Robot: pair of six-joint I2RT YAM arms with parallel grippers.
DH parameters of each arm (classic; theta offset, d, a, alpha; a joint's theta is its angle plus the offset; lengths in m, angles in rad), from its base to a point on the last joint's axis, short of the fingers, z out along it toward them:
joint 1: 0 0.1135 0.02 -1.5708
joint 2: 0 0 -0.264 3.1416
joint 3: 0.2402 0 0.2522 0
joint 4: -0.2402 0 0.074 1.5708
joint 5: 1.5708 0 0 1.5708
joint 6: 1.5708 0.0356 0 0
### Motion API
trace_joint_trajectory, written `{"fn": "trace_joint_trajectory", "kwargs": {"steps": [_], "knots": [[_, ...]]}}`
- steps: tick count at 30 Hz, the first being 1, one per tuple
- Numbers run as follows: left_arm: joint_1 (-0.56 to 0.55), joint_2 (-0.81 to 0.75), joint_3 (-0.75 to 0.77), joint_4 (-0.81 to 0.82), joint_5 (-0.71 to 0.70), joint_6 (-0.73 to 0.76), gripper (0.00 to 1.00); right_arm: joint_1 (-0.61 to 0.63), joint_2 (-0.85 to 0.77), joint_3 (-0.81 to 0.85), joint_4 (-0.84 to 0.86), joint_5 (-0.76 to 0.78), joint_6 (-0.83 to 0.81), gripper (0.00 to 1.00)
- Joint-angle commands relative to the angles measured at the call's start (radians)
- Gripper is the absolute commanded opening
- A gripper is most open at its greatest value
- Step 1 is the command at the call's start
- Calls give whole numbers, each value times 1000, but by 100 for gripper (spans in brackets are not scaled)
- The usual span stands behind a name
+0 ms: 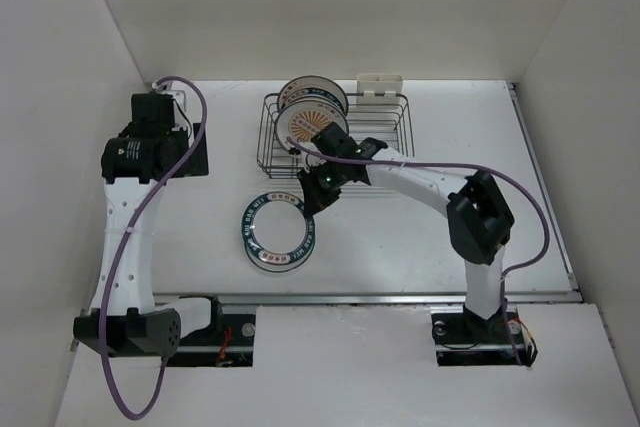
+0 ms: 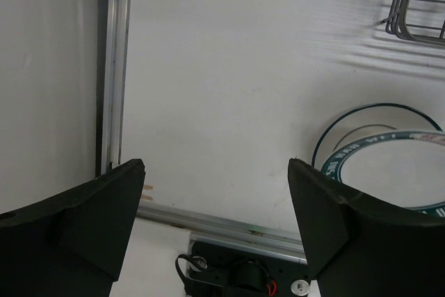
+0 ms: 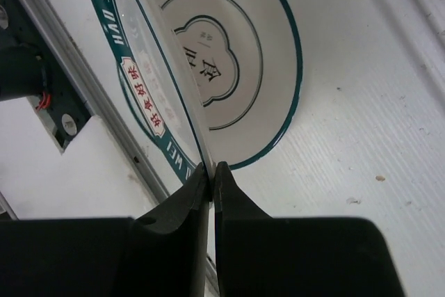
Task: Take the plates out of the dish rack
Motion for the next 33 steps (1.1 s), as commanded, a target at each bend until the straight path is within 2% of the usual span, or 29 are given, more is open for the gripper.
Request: {"fn": "trace_joint_trajectory", "kwargs": {"steps": [1, 5, 6, 9, 10, 13, 17, 24, 29, 30, 31, 33], "knots": [[3, -28, -9, -13, 4, 15, 82, -14, 42, 53, 77, -52, 19, 0], [3, -38, -18, -13, 4, 24, 83, -14, 76, 33, 77, -21, 19, 0], [3, -38, -18, -13, 4, 24, 83, -14, 90, 33, 65, -5, 19, 6], [3, -38, -27, -13, 4, 24, 83, -14, 101, 42, 42, 17, 19, 16], [3, -38, -27, -13, 13, 24, 83, -14, 101, 42, 42, 17, 19, 25], [3, -38, -27, -13, 14, 33, 83, -1, 111, 51, -5, 61, 19, 33], [3, -38, -27, -4, 14, 52, 83, 41, 120, 51, -42, 181, 1, 34], [3, -28, -27, -3, 14, 61, 83, 85, 142, 62, -87, 249, -8, 34], [3, -28, -27, 6, 14, 61, 83, 85, 30, 160, -146, 305, -8, 35], [3, -28, -27, 6, 23, 61, 83, 85, 6, 180, -147, 319, -8, 40], [3, -28, -27, 6, 23, 61, 83, 85, -20, 200, -156, 331, -8, 50], [3, -28, -27, 6, 33, 61, 83, 75, -91, 258, -156, 344, -8, 58]]}}
